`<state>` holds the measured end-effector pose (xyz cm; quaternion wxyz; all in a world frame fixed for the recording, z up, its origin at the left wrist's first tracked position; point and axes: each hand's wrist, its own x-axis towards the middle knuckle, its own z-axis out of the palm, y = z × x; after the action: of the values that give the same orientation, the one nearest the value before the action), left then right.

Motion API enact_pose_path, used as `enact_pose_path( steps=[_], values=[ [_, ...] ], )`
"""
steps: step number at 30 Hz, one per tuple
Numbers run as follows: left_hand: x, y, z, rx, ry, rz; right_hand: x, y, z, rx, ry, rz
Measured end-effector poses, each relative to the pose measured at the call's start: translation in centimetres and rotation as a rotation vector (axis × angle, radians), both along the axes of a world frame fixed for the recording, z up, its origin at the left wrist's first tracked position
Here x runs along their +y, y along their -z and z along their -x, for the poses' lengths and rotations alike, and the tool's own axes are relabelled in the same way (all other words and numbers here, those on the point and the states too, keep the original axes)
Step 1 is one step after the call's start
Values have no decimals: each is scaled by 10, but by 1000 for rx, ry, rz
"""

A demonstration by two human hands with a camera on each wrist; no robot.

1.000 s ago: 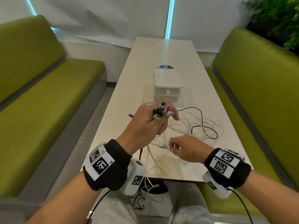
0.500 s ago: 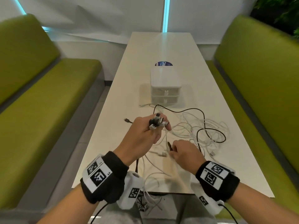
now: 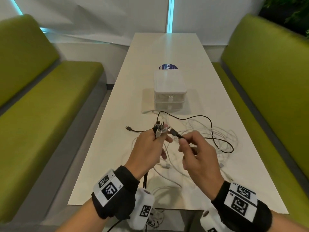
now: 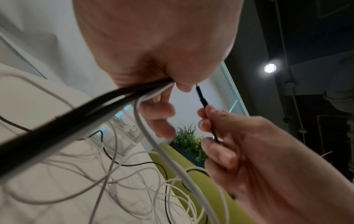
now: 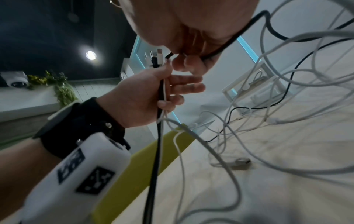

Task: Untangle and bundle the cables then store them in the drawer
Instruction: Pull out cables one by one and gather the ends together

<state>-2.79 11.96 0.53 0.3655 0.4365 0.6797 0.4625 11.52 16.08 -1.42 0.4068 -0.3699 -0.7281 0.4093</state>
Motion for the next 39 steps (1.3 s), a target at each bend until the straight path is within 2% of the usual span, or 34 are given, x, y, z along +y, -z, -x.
enact_pose_path(
  steps=[3, 6, 8, 11, 17, 23, 27, 33, 36, 39],
  values=[
    [-1, -3, -8, -50, 73, -23, -3, -11, 8, 112, -18, 46],
    [-4, -2, -12, -170, 85, -109, -7, -18, 15, 254, -86, 172],
    [-6, 0, -13, -189, 92, -159, -10, -22, 16, 320, -146, 249],
    [-10, 2, -14, -236, 82, -191, -12, -26, 16, 352, -260, 271],
    [-11, -1, -18, -345, 38, -204, -12, -13, 19, 138, -238, 141],
    [-10, -8, -16, -375, 84, -208, -11, -8, 18, 169, -218, 56],
    [-10, -7, -14, -441, 37, -156, -10, -4, 20, 135, -177, 45],
    [-13, 0, -8, -253, 15, -218, -7, -11, 16, -22, -190, 149],
    [-15, 2, -7, -235, -38, -307, -3, -6, 9, -244, -205, -51],
    [-15, -7, -4, -321, -127, -400, 1, 1, -1, -485, -244, -338]
  ],
)
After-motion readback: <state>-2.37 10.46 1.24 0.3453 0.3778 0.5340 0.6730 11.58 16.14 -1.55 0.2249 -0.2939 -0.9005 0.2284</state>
